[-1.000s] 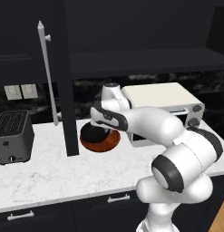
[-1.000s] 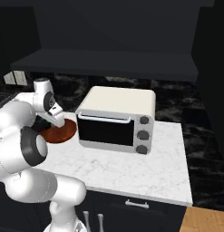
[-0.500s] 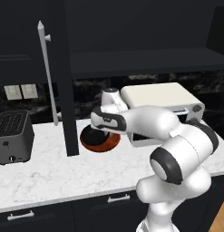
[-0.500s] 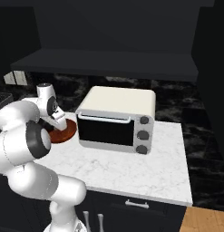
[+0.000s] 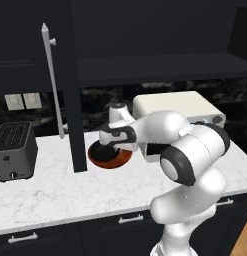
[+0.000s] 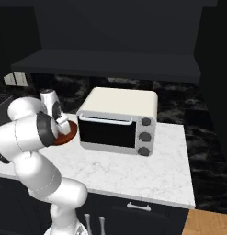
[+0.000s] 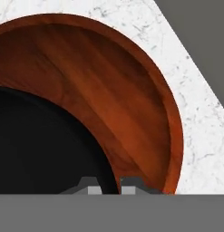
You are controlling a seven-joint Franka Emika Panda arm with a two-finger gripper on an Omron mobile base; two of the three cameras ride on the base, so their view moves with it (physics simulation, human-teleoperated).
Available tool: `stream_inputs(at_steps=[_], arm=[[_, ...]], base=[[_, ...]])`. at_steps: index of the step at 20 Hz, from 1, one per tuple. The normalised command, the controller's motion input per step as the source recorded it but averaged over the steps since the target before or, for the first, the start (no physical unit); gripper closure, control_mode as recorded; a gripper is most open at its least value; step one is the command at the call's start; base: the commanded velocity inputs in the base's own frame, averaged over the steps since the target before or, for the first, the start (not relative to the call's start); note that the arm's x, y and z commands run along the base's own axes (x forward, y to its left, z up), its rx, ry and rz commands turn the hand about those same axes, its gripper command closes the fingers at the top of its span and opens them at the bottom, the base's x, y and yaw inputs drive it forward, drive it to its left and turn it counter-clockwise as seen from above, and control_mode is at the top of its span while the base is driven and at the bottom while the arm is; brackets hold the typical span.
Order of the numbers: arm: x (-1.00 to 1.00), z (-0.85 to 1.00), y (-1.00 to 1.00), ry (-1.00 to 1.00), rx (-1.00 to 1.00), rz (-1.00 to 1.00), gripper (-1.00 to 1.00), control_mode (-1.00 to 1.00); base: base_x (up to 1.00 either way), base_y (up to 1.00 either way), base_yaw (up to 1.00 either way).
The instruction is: Pick up the bowls on the counter and stack them on top of one another in the open cabinet. Place the smaller bowl on top of the larger bowl.
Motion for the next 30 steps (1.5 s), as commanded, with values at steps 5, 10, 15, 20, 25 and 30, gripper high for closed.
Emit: stream_inputs(at_steps=[5, 10, 15, 20, 25, 30], arm=[[0.35, -0.18, 0.0, 0.0, -0.03, -0.02, 1.0, -1.0], [0.11, 0.02, 0.0, -0.02, 0.0, 0.0, -1.0, -1.0], [-0.16, 0.47, 0.0, -0.12, 0.0, 0.0, -1.0, -1.0], [-0.84, 0.16, 0.0, -0.01, 0.04, 0.0, -1.0, -1.0], [-1.0, -0.04, -0.03, 0.0, 0.08, 0.0, -1.0, -1.0], [-0.65, -0.37, 0.0, 0.0, 0.0, 0.0, -1.0, -1.0]], base=[[0.0, 0.0, 0.0], [0.0, 0.0, 0.0], [0.0, 0.0, 0.0], [0.0, 0.0, 0.0], [0.0, 0.0, 0.0], [0.0, 0.0, 0.0]])
